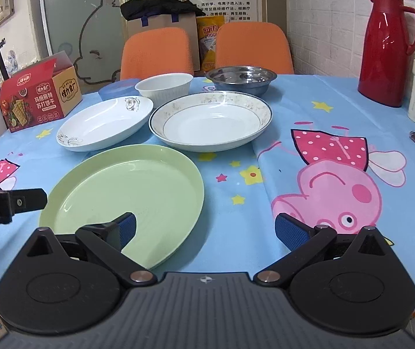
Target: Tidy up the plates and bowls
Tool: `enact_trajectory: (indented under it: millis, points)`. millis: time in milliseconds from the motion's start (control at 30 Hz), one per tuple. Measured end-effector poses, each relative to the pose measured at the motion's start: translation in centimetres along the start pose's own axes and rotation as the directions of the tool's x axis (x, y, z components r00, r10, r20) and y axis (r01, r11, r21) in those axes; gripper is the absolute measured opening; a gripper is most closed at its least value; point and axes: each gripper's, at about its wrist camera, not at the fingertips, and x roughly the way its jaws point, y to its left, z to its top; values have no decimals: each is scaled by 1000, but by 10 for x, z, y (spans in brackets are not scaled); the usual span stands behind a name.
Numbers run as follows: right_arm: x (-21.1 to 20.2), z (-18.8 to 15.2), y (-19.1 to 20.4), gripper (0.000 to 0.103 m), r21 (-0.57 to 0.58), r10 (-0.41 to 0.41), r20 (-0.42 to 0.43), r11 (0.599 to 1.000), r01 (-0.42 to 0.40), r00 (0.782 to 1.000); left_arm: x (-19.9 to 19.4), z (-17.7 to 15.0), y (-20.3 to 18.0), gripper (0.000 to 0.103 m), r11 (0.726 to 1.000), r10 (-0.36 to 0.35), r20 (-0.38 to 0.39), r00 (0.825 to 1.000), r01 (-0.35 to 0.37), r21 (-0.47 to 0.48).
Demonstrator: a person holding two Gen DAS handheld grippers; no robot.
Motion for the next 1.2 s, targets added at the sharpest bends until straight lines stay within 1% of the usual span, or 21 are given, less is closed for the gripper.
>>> enact_trajectory:
  millis: [167,233,267,333,400,500,567,633,667,733,800,833,900,933,967,1033,1067,1100,1200]
  points:
    - [24,2,3,103,-20,51,-50,998,-52,997,21,4,-1,82,999,-22,-29,999,23,29]
    - [30,2,9,103,-48,59,-56,997,-61,997,27,4,-3,80,999,-24,-37,999,26,47]
    - [32,3,13,103,-69,54,-54,996,-57,997,29,3,-5,79,998,-20,-43,999,23,55]
    - [34,2,19,103,-105,49,-55,993,-54,997,35,2,-4,73,997,-18,-56,998,22,72]
    - [35,2,19,103,-106,63,-50,992,-68,997,38,1,-3,72,997,-21,-68,997,26,76]
    - [33,-3,13,103,-127,90,-15,988,-91,996,38,0,-2,68,996,-42,-63,997,47,73]
    - [33,-3,12,103,-135,93,-10,986,-94,996,37,-1,-3,68,995,-45,-60,997,50,82]
    - [33,1,16,103,-128,78,-31,988,-81,996,37,0,-6,66,994,-58,-62,996,64,90]
    - [33,2,17,103,-124,81,-35,989,-85,996,37,0,-7,66,993,-71,-66,995,77,91]
    - [31,3,18,103,-113,120,-21,986,-122,993,38,0,-11,65,991,-74,-68,995,81,105]
    - [34,4,18,103,-113,123,-25,986,-125,992,37,-1,-13,65,990,-72,-65,995,79,113]
    - [36,2,19,103,-133,102,-15,986,-103,995,37,-1,-14,59,990,-73,-62,995,80,116]
    - [36,2,17,103,-125,101,5,987,-100,995,35,-2,-18,50,989,-78,-54,995,84,125]
    - [35,3,17,97,-124,107,20,987,-104,994,34,-3,-20,50,990,-66,-49,997,71,123]
    - [34,3,17,88,-120,105,26,988,-101,994,34,-4,-20,50,991,-59,-43,997,64,115]
    - [34,3,18,87,-130,95,34,987,-90,995,33,-4,-21,45,993,-53,-40,998,57,104]
    - [34,3,17,84,-115,95,36,989,-90,995,31,-4,-21,38,993,-58,-45,997,62,99]
    - [33,3,16,83,-106,89,39,991,-85,995,29,-3,-20,35,994,-59,-47,997,64,92]
    - [26,4,22,83,-105,88,49,991,-83,995,12,-2,-13,35,995,-32,-7,999,33,92]
